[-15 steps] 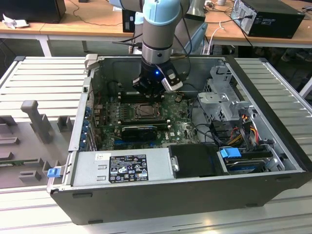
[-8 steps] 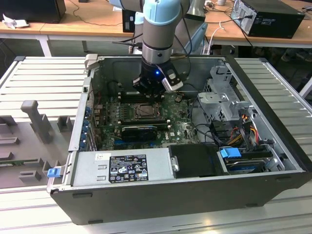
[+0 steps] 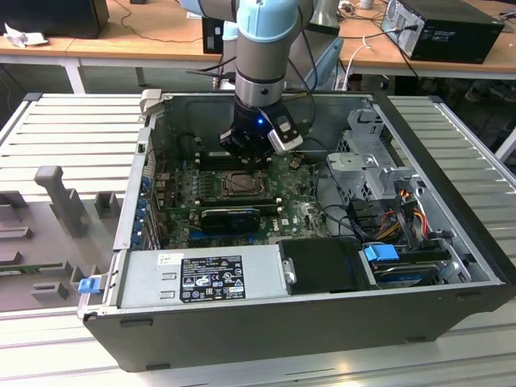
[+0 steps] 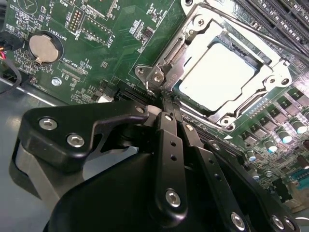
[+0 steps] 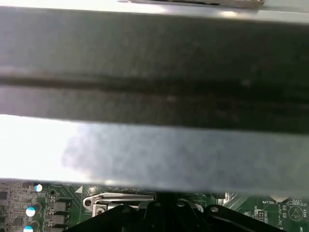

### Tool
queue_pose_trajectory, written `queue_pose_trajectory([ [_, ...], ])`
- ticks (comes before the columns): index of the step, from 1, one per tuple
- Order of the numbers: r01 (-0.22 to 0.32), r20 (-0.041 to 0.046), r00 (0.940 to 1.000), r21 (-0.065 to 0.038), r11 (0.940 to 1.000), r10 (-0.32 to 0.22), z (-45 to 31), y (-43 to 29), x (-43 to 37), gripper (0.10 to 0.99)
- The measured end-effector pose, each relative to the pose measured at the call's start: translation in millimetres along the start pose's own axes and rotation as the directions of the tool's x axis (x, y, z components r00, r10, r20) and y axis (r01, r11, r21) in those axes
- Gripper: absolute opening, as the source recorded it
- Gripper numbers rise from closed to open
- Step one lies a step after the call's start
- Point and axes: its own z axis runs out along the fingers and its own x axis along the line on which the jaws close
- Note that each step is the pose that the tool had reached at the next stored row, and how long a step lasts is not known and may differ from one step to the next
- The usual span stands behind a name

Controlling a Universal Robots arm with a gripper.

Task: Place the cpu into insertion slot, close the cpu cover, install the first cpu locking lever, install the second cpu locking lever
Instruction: 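Install the first cpu locking lever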

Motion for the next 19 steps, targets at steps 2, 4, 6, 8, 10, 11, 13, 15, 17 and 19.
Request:
queue_pose_trajectory([
  [2,0.0,0.0005,1.0,-0.002,1.0,0.0,-0.6,0.2,-0.1,0.106],
  [4,0.0,0.0004,1.0,-0.002,1.0,0.0,-5.5,0.8,-0.1,0.106],
  [6,0.0,0.0003,1.0,-0.002,1.0,0.0,-12.1,1.5,-0.1,0.106],
  [8,0.0,0.0005,1.0,-0.003,1.0,0.0,-15.2,1.8,-0.1,0.106],
  [10,0.0,0.0002,1.0,-0.002,1.0,0.0,-15.5,0.7,0.0,0.106],
  [11,0.0,0.0003,1.0,-0.002,1.0,0.0,-15.5,0.3,0.0,0.106],
  [13,0.0,0.0003,1.0,-0.002,1.0,0.0,-15.7,-0.7,0.1,0.106],
  [15,0.0,0.0004,1.0,-0.002,1.0,0.0,-15.7,-1.2,0.1,0.106],
  [17,0.0,0.0003,1.0,-0.002,1.0,0.0,-15.8,-2.0,0.1,0.106],
  [19,0.0,0.0003,1.0,-0.002,1.0,0.0,-15.8,-2.6,0.1,0.106],
])
